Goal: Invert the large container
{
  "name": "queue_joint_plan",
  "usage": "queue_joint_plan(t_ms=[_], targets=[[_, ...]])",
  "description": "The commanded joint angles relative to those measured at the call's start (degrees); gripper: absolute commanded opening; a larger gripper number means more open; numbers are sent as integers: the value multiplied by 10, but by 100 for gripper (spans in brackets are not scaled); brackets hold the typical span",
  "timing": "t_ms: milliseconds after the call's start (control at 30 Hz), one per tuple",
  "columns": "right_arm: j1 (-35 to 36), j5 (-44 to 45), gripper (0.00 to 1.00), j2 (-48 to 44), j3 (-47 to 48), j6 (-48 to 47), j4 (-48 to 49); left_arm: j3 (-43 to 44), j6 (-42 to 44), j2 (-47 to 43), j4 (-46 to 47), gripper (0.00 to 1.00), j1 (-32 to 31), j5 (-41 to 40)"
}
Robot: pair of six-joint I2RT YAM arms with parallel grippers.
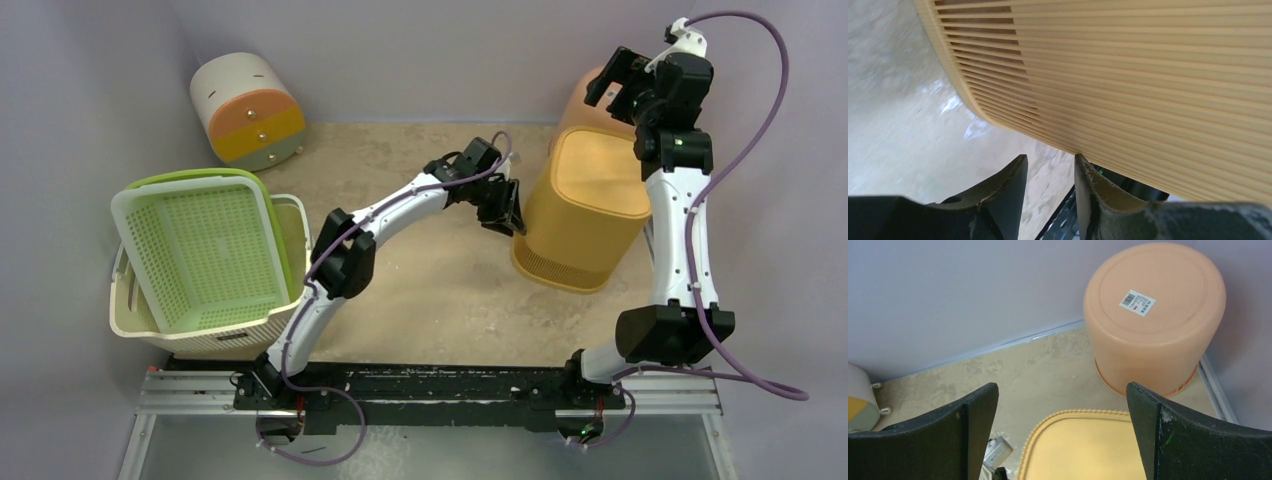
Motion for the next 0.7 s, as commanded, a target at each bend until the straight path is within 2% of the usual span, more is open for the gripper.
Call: queue_joint_plan(t_ms=[0, 133, 233, 300, 367, 467, 667], targets=[[-3, 26, 100, -12, 32, 3, 6, 39, -107, 32, 140, 37, 2, 45], [-3, 31, 100, -17, 28, 3, 5, -6, -191, 50, 288, 37, -9, 104], [-3, 20, 100, -19, 23, 4, 7, 23, -278, 99, 388, 37, -26, 162], [-3, 8, 100, -19, 19, 5, 11, 30, -351, 123, 480, 37, -41, 170], [-3, -6, 100, -19, 16, 6, 14, 34, -384, 134, 519, 36, -46, 175], [-2, -10, 100, -23, 5, 3, 27, 28, -332, 114, 460, 36, -39, 156], [0, -55, 100, -24, -30, -2, 46, 42, -105, 11, 176, 36, -12, 55]])
